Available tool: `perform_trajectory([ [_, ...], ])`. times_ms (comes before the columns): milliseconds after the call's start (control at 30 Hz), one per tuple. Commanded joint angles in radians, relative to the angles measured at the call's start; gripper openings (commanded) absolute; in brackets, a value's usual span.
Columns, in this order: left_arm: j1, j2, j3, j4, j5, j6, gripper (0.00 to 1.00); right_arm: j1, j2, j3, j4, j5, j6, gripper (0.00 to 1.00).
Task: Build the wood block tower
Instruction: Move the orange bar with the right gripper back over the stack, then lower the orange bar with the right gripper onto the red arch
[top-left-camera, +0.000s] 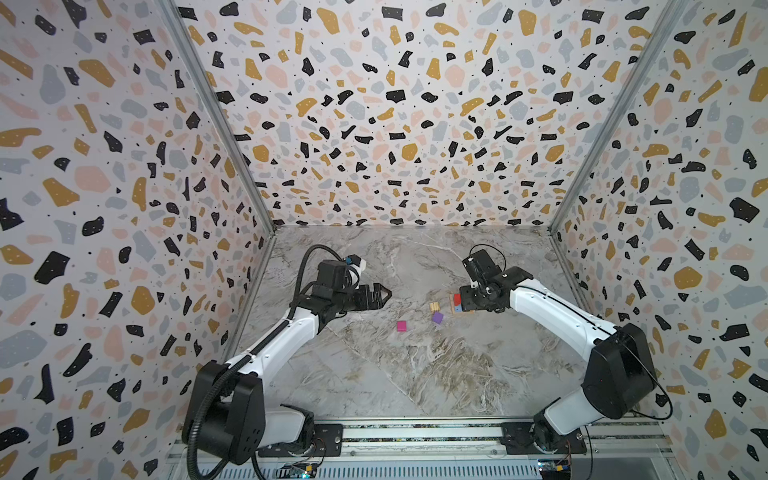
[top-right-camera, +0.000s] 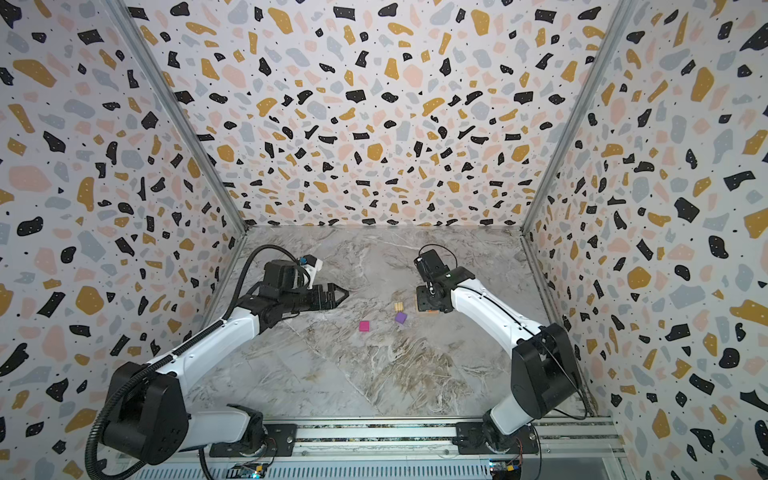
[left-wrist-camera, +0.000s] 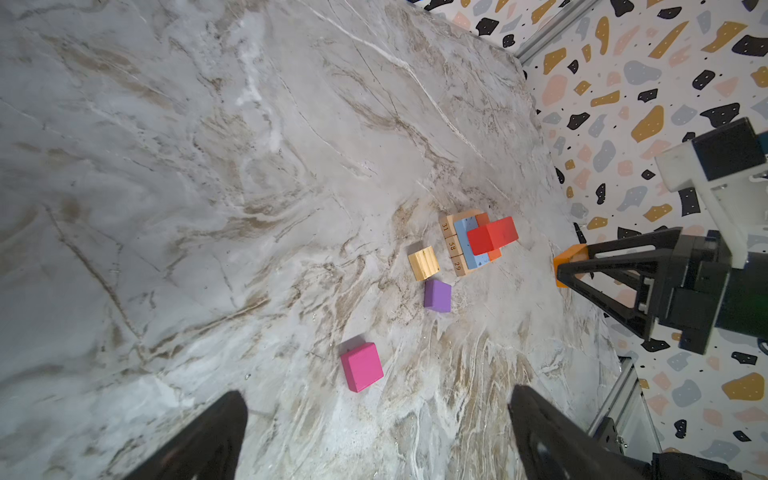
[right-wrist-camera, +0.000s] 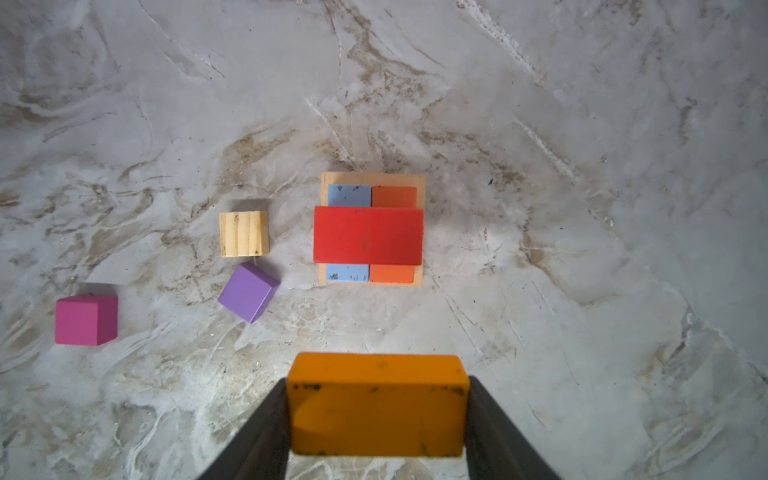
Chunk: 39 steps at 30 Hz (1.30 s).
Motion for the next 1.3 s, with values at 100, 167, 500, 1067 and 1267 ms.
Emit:
perform_trajectory([
  [100, 0.004, -0.024, -0.012, 0.030, 0.002, 0.001, 1.00, -0.025, 0.065, 0.073, -0.005, -0.031, -0.039, 0.50],
  [167, 0.003, -0.023, -0.013, 0.028, 0.000, 0.002, 1.00, -0.027, 0.081, 0.092, -0.004, -0.039, -0.042, 0.50],
  [500, 0.005, -0.021, -0.012, 0.024, -0.002, 0.002, 1.00, -0.038, 0.165, 0.176, -0.023, -0.051, -0.032, 0.50],
  [1067, 0.004, -0.026, -0.017, 0.028, -0.001, 0.002, 1.00, -0.045, 0.210, 0.184, 0.009, -0.037, 0.004, 0.50],
  [1267, 0.004, -0.023, -0.020, 0.033, 0.005, -0.003, 1.00, -0.050, 0.217, 0.181, 0.021, -0.038, 0.007, 0.50],
])
